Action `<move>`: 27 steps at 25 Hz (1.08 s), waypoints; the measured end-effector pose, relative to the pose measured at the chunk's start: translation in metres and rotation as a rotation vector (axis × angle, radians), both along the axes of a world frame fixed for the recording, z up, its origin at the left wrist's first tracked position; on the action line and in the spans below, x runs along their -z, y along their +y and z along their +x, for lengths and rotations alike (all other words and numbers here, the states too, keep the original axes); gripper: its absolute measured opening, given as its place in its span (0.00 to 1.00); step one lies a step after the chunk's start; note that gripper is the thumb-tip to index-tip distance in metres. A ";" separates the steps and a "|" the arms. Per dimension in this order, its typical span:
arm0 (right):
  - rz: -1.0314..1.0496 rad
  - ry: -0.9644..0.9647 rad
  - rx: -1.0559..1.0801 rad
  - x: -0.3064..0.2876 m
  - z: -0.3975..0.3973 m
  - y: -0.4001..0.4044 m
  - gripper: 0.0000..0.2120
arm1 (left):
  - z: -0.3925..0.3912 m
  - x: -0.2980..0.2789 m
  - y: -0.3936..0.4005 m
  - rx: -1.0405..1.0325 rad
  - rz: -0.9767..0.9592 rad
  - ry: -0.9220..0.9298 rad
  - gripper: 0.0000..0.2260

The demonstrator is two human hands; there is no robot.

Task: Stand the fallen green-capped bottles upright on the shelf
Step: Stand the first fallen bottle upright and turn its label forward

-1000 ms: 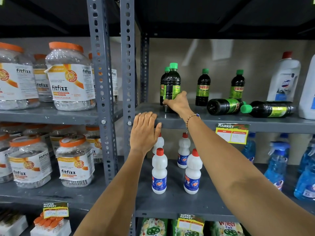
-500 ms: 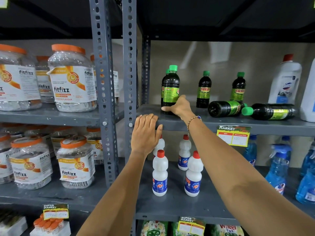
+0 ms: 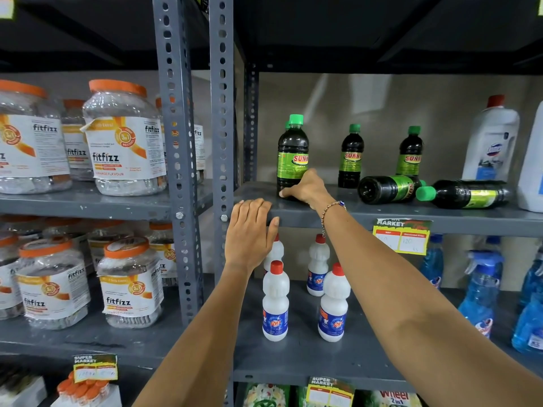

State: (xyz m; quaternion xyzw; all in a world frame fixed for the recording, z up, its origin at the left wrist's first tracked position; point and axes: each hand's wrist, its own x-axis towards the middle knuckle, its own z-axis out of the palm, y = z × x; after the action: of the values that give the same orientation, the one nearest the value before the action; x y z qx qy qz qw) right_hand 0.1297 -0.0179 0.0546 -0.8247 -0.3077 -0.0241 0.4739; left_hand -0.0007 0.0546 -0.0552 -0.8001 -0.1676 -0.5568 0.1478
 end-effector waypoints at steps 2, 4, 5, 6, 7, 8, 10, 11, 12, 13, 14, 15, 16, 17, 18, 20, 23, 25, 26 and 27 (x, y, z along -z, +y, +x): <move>-0.016 -0.030 0.027 0.001 0.000 0.000 0.43 | 0.000 0.000 0.000 -0.001 -0.008 0.003 0.22; -0.028 -0.018 0.011 0.001 0.000 0.000 0.41 | 0.000 0.000 0.000 -0.007 -0.006 0.003 0.23; -0.029 0.000 0.001 0.001 0.000 0.000 0.39 | 0.001 0.000 0.000 -0.005 -0.003 0.000 0.22; -0.027 -0.002 0.000 0.001 0.000 0.000 0.38 | 0.001 0.001 0.000 -0.002 -0.003 -0.003 0.22; -0.029 -0.019 0.013 0.001 0.001 0.001 0.39 | 0.001 0.001 0.001 0.001 -0.005 -0.005 0.23; -0.036 -0.042 0.028 0.002 0.001 0.001 0.42 | 0.001 0.001 0.001 0.005 -0.007 -0.006 0.24; -0.050 -0.047 0.022 0.002 0.000 0.001 0.44 | 0.001 0.001 0.000 0.008 -0.004 -0.012 0.25; -0.054 -0.030 0.004 0.002 -0.001 0.001 0.43 | 0.001 0.001 0.000 0.008 -0.002 -0.011 0.25; -0.056 -0.015 -0.010 0.002 -0.001 0.000 0.40 | 0.001 0.001 0.000 0.009 0.001 -0.009 0.25; -0.057 -0.005 -0.013 0.002 -0.001 0.000 0.38 | 0.001 0.000 0.000 0.011 0.004 -0.005 0.25; -0.055 -0.011 -0.007 0.001 -0.001 -0.001 0.37 | 0.001 0.000 0.000 0.013 0.006 -0.002 0.24; -0.055 -0.026 0.002 0.002 -0.001 -0.002 0.36 | 0.001 0.001 0.000 0.017 0.004 0.000 0.23; -0.058 -0.045 0.009 0.002 -0.001 -0.002 0.37 | 0.001 0.001 0.000 0.021 0.000 0.001 0.22; -0.061 -0.055 0.011 0.003 -0.001 -0.002 0.37 | 0.001 0.001 0.000 0.025 -0.006 0.004 0.23; -0.062 -0.058 0.006 0.003 -0.002 -0.002 0.37 | 0.001 0.001 0.001 0.027 -0.012 0.009 0.24; -0.053 -0.038 -0.012 0.003 0.000 -0.002 0.38 | 0.000 0.001 0.001 0.027 -0.028 0.025 0.25; -0.028 0.021 -0.050 0.002 0.001 -0.006 0.37 | 0.001 0.001 -0.002 0.023 -0.049 0.016 0.22; -0.024 0.069 -0.081 0.000 0.004 -0.012 0.37 | 0.001 -0.003 -0.009 0.043 -0.093 -0.027 0.19; -0.021 0.089 -0.094 -0.001 0.007 -0.017 0.38 | 0.002 -0.008 -0.014 0.069 -0.126 -0.062 0.17; -0.022 0.104 -0.100 -0.002 0.011 -0.021 0.38 | 0.002 -0.016 -0.020 0.099 -0.164 -0.096 0.15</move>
State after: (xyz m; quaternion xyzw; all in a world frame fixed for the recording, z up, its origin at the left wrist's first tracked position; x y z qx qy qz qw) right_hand 0.1406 -0.0386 0.0562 -0.8136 -0.3236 0.0457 0.4809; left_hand 0.0014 0.0351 -0.0393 -0.7893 -0.1800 -0.5853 0.0458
